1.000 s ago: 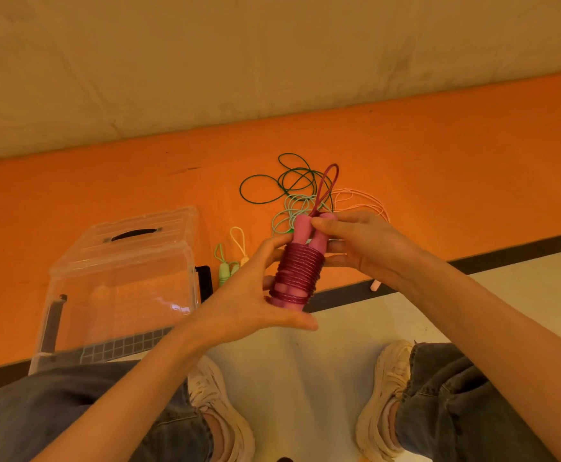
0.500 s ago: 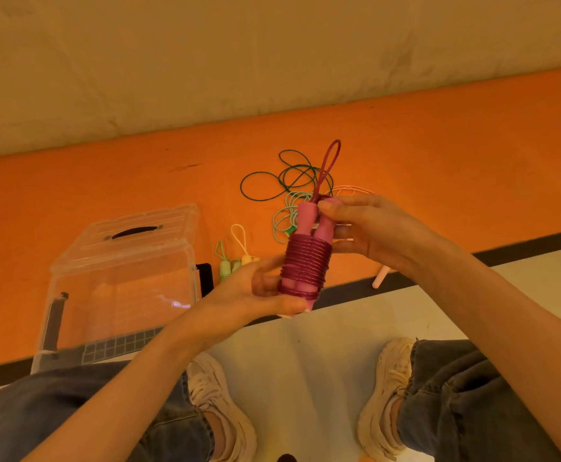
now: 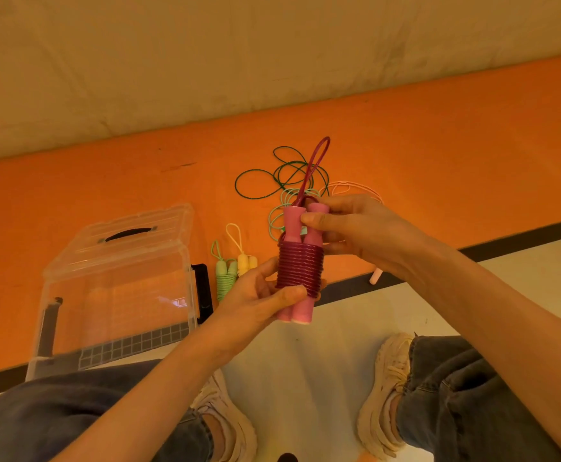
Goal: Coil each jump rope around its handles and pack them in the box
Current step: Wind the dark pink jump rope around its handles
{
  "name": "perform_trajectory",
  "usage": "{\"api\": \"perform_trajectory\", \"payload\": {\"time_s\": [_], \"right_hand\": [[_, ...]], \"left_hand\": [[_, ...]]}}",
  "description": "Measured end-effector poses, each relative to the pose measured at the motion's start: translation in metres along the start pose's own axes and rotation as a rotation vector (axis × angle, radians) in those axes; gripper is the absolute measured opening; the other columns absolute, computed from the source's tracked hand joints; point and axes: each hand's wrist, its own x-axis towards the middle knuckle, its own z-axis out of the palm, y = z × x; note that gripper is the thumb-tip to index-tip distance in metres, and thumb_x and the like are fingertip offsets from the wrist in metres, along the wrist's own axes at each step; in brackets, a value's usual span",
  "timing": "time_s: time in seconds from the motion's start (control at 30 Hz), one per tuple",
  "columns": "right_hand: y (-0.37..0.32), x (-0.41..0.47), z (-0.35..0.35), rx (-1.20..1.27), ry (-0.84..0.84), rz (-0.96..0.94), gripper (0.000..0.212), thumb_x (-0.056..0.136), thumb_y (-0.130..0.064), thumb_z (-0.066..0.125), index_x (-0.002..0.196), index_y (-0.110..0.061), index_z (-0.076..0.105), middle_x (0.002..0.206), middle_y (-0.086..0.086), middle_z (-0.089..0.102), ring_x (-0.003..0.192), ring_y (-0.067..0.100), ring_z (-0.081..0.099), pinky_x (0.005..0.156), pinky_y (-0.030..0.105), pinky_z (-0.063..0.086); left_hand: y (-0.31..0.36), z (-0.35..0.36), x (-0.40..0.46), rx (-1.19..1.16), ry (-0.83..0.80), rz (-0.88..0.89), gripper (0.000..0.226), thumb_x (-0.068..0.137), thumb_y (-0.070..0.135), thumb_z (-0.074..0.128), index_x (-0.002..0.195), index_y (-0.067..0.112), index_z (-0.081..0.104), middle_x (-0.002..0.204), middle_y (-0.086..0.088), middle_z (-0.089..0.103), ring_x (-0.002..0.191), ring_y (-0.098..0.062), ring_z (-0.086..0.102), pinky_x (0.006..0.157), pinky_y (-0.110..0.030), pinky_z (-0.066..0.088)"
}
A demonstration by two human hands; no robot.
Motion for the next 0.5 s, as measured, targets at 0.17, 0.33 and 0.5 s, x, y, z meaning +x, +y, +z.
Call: {"api": "perform_trajectory", "payload": {"time_s": [0.17, 0.33, 0.5], "right_hand": [[0.005, 0.001, 0.001, -0.019, 0.010, 0.009, 0.013, 0.091, -0.009, 0.060, 0.102, -0.012, 0.066, 0.092, 0.003, 0.067, 0.076, 0.011, 0.064, 0.068, 0.020, 0.056], [0.001, 0.003, -0.002, 0.127, 0.012, 0.011, 0.023, 0.092, -0.017, 0.060, 0.113, -0.009, 0.064, 0.112, 0.013, 0.068, 0.098, 0.022, 0.065, 0.083, 0.031, 0.055], [0.006, 0.002, -0.005, -0.074, 0.017, 0.049, 0.037, 0.089, -0.032, 0.064, 0.123, -0.017, 0.061, 0.115, 0.010, 0.069, 0.103, 0.024, 0.067, 0.092, 0.039, 0.054]], "left_hand": [[-0.001, -0.003, 0.001, -0.004, -0.077, -0.040, 0.078, 0.070, 0.031, 0.083, 0.136, 0.015, 0.045, 0.123, -0.010, 0.065, 0.115, -0.022, 0.062, 0.087, -0.027, 0.052], [0.000, -0.006, 0.003, 0.085, -0.022, -0.004, 0.084, 0.059, 0.044, 0.088, 0.132, 0.023, 0.053, 0.123, -0.001, 0.064, 0.118, -0.020, 0.059, 0.097, -0.032, 0.048], [-0.003, -0.013, 0.005, 0.127, 0.021, 0.019, 0.084, 0.057, 0.046, 0.088, 0.129, 0.019, 0.055, 0.123, -0.003, 0.065, 0.118, -0.020, 0.059, 0.100, -0.032, 0.047]]}}
